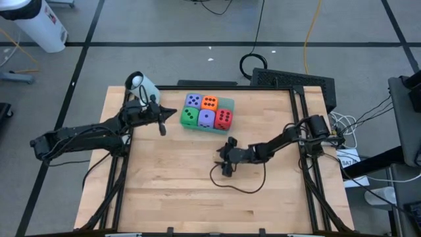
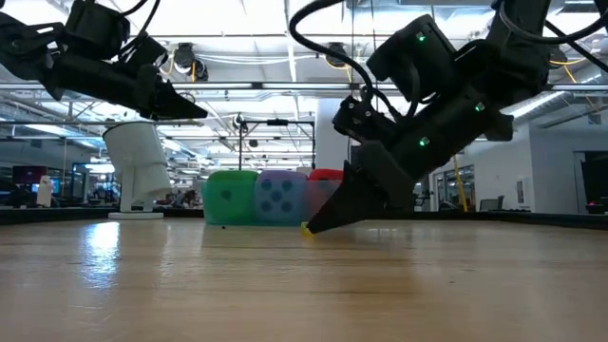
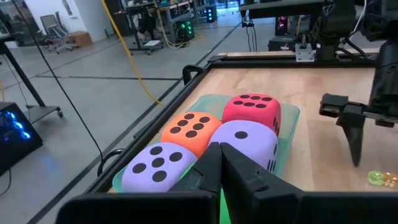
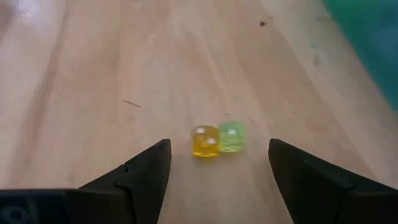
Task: Pick & Place Dice
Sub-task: Put the small green dice into the blue bin
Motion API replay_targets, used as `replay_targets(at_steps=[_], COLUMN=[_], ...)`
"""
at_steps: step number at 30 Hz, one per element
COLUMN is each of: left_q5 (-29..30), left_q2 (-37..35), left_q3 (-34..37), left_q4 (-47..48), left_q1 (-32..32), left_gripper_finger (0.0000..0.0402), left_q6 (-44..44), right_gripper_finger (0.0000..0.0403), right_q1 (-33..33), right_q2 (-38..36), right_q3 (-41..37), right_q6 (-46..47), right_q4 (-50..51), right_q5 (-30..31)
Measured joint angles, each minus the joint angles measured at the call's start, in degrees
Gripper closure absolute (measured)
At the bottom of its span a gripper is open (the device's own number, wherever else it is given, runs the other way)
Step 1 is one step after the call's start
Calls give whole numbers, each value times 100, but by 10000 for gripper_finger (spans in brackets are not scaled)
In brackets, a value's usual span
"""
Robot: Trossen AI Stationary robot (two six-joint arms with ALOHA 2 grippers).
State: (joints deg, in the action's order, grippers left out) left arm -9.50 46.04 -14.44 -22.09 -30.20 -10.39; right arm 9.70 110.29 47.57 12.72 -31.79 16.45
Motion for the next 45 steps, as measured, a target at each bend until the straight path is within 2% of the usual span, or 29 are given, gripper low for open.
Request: replay_targets(at_steps=[5,10,14,21,41,45], left_q5=[0,-2,-2,-2,-2,-2], left_q2=[0,0,0,0,0,0], left_q3=[0,0,0,0,-2,-2], left_q4=[0,-1,-2,-4,-7,-7], left_q1=[0,0,0,0,0,0], left_gripper_finger=[380,379,378,378,378,378], left_q6=[36,36,20,37,37,37], right_gripper_finger=[150,189,229,274,282,282], right_q1=[51,54,-6,-73,-377,-375], right_q2=[30,32,32,32,32,32], right_q3=[0,0,0,0,0,0], right_q6=[-260,-295,-354,-348,-652,-816], right_q4=[13,7,-27,-277,-322,-310], right_q5=[268,281,-267,-315,-323,-645])
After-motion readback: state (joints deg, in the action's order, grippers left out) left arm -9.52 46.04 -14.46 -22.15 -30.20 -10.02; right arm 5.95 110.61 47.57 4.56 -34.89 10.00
